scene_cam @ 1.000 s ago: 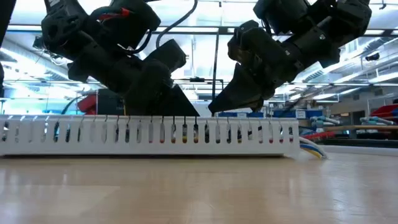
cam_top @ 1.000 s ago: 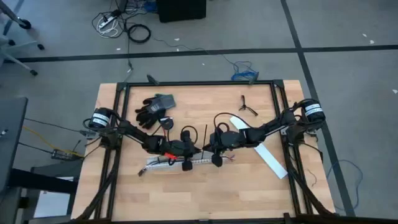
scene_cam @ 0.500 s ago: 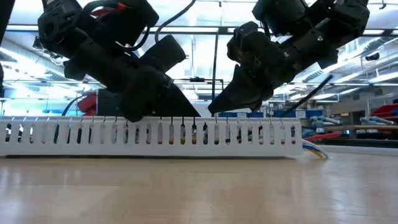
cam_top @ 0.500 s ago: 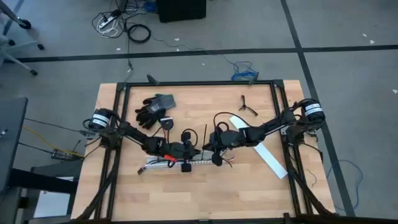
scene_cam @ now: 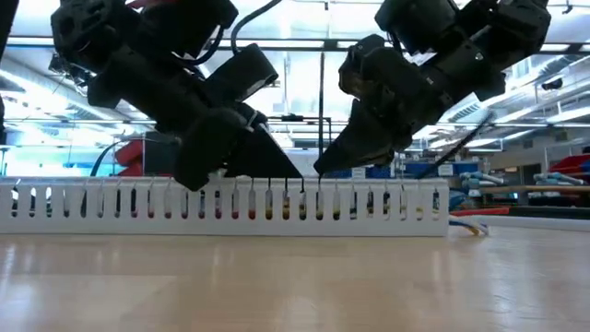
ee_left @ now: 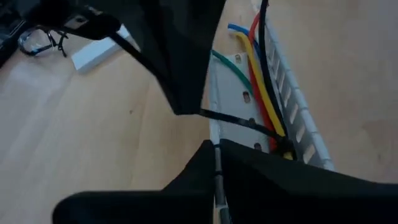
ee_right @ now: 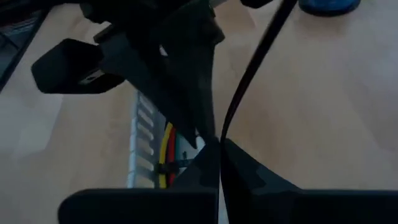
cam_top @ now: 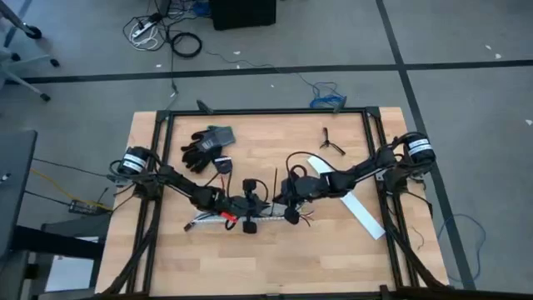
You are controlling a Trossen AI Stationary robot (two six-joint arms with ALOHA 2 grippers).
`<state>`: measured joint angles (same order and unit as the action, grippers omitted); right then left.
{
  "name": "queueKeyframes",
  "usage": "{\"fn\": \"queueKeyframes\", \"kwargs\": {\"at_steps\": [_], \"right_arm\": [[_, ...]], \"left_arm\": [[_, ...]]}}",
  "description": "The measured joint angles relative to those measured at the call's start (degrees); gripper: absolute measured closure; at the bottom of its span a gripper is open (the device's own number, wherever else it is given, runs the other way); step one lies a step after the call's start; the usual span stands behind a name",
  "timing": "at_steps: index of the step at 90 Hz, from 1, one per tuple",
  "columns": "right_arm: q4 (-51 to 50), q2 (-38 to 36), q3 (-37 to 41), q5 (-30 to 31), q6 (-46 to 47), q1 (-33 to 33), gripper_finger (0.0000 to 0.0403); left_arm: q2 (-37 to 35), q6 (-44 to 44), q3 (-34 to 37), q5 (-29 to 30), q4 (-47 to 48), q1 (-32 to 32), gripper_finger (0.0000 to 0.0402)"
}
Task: Ziptie cables
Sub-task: Put the zip tied cable wires into the white cable duct
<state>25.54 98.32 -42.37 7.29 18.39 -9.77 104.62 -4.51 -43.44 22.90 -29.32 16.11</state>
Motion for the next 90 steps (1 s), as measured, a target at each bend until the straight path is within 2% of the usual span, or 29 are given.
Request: {"fn": "queueKeyframes", "kwargs": {"at_steps": [28,56,90], "right_arm": [[0.42,0.00,0.00,0.83,0.07,0.01,0.0403],[-0.20,-0.02,0.00,1.96,0.04,-0.26,0.0403],[-1.76,-0.02,0.00,3.66,0.02,-2.13,0.0402]], "left_arm": [[0.00,-0.22,-0.74,0.20,0.10,0.14,0.0401],[0.00,-2.93,-5.87,1.11,7.71,0.58,0.0401],[0.00,-2.38,-6.10,3.46,9.99,1.00,0.0401]]}}
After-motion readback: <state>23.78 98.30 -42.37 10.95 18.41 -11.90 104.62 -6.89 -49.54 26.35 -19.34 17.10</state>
